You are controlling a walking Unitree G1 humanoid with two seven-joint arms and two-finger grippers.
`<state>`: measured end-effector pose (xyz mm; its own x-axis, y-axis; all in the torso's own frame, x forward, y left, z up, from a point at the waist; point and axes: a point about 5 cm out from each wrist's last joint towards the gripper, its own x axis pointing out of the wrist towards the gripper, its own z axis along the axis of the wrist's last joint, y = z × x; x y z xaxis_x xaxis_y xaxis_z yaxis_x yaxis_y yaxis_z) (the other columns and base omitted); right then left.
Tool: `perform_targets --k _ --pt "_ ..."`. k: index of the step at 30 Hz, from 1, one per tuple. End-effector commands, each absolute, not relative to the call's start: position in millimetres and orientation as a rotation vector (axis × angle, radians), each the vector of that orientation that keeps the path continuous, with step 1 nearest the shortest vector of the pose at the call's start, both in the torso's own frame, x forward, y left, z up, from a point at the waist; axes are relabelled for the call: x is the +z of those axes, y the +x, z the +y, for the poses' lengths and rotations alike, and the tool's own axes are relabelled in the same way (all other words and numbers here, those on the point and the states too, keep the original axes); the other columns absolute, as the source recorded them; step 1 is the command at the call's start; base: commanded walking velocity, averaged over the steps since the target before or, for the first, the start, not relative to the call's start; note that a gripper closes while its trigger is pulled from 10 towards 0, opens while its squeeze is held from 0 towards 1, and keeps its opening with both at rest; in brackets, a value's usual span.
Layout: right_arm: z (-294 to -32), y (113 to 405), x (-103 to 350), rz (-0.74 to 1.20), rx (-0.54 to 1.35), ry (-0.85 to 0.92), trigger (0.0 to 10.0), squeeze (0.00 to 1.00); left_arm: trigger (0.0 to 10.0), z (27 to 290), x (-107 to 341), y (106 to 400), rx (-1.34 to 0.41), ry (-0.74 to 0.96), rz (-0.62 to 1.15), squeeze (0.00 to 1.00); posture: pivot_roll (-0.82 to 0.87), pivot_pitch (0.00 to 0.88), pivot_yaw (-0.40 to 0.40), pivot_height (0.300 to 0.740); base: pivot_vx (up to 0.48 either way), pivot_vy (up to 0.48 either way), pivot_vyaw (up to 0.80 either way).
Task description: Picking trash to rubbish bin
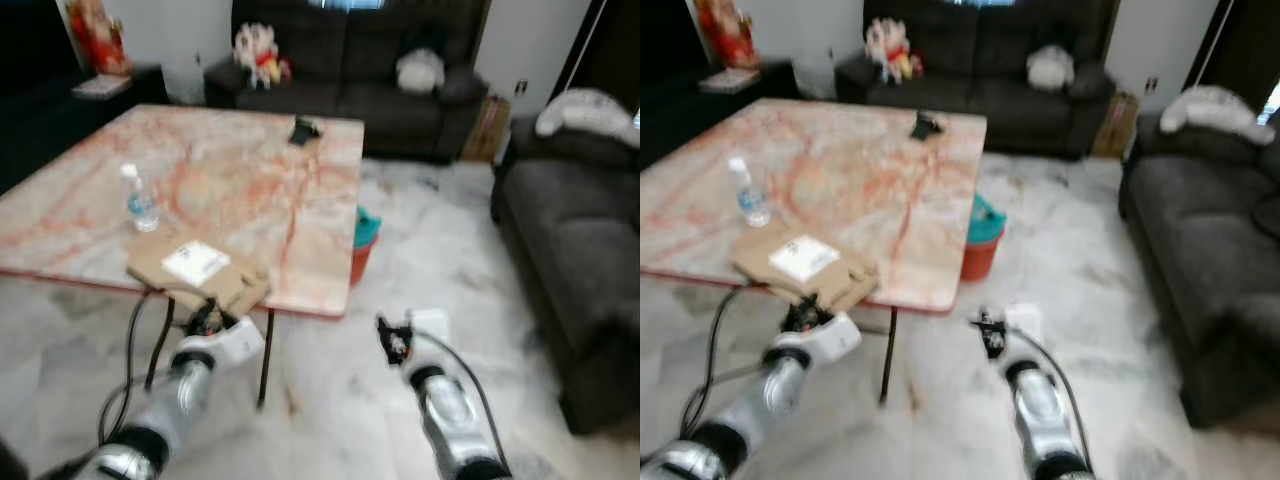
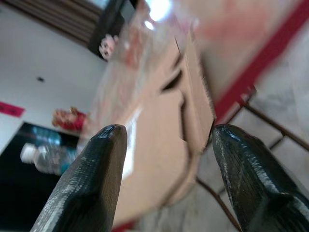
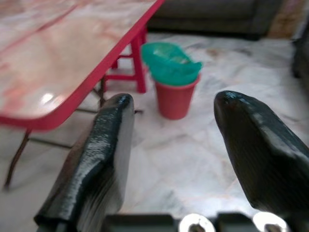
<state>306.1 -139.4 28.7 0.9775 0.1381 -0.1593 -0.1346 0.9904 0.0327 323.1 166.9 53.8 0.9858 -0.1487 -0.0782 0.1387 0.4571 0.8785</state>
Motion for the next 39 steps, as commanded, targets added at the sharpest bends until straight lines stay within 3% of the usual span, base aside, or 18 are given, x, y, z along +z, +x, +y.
perform_targets --k 1,39 --pt "-128.3 308.1 31.7 0.150 0.161 0.039 10.0 0.00 10.0 175.3 51.5 320.8 -0.176 1.087 0.012 0.00 0.14 0.000 -0.050 0.740 0.000 0.000 0.00" --pt "-127.5 306.2 29.9 0.154 0.168 0.038 10.0 0.00 10.0 179.6 61.5 339.5 -0.145 1.142 0.085 0.00 0.13 0.000 -0.040 0.740 0.000 0.000 0.00"
